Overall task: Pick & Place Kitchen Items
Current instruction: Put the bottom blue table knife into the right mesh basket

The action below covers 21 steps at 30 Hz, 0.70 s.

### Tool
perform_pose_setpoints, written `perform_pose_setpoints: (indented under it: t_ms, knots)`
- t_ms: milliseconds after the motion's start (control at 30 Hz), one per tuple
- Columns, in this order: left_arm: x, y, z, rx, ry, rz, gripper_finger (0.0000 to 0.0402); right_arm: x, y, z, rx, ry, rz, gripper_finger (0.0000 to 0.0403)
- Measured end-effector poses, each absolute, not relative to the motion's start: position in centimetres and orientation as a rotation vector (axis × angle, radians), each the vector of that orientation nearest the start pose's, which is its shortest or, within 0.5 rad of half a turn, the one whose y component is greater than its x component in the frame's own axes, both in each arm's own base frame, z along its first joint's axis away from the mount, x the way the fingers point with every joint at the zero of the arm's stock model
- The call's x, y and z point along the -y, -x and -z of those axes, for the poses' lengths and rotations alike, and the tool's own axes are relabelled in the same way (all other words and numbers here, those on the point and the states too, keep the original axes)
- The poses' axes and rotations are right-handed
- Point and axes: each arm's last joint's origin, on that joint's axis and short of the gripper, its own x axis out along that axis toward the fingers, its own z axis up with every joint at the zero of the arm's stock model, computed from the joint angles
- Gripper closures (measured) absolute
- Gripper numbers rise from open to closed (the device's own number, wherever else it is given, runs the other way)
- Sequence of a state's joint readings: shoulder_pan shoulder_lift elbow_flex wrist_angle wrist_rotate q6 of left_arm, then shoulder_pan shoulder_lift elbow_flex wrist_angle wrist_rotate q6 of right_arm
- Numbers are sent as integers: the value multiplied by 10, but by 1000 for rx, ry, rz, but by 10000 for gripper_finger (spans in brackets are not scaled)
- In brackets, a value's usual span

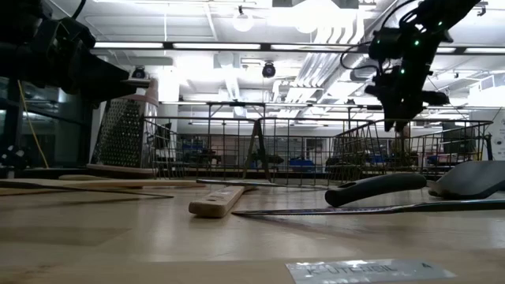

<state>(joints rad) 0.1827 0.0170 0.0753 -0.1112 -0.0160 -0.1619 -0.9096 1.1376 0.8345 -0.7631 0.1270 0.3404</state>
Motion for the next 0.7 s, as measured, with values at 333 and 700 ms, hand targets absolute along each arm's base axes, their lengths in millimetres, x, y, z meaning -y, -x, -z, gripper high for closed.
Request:
perform_pose_setpoints:
  t_ms: [333, 700]
  knots:
    - [-17, -92, -177, -37, 166, -203, 161, 148, -126, -258, -734, -900, 797, 276]
    - [-17, -92, -177, -37, 166, -203, 161, 121, -147, -259, -775, -1006, 549, 276]
